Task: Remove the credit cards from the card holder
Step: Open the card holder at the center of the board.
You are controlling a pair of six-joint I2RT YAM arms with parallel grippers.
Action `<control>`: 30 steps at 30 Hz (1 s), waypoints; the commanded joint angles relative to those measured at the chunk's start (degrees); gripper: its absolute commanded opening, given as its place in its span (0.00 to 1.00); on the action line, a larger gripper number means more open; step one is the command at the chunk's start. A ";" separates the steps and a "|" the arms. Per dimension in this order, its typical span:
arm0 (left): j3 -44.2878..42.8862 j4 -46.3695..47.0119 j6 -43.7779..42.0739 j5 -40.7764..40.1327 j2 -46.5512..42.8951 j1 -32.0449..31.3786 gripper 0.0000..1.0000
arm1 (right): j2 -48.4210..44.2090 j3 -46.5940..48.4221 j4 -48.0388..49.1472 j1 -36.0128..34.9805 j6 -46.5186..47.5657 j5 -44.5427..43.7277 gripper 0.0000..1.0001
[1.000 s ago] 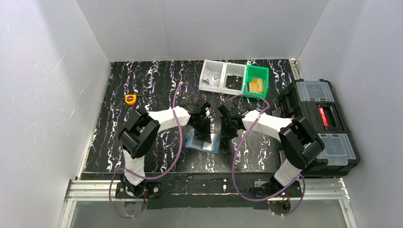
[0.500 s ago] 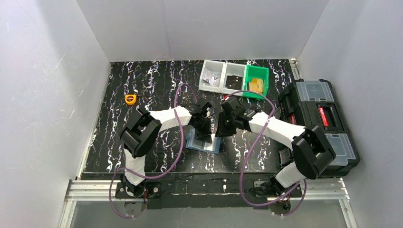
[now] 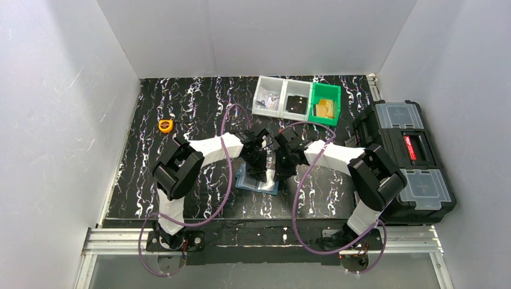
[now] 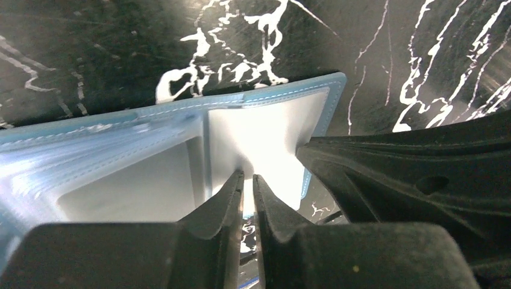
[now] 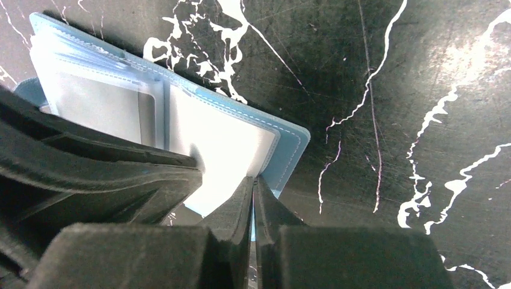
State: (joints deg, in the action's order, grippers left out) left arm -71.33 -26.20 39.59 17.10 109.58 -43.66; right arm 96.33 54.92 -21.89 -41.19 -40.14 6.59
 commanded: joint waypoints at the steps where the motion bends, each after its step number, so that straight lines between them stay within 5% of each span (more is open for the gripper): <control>1: -2.72 -6.89 -3.80 -3.92 -4.41 0.57 0.14 | 2.82 1.18 -3.42 -0.11 -0.98 -2.55 0.08; 12: -1.34 -14.10 -9.76 -15.37 -13.34 3.75 0.41 | 4.74 1.25 -3.30 -0.20 -1.55 -1.96 0.06; 30: -1.05 -14.57 -14.80 -19.28 -8.55 4.72 0.49 | 6.10 1.65 -2.91 -0.21 -1.14 -0.97 0.04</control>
State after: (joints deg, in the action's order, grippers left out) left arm -72.49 -40.49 25.93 -1.76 100.25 -39.13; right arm 98.65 57.45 -24.73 -40.71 -41.78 7.35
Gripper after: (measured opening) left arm 0.482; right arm 0.045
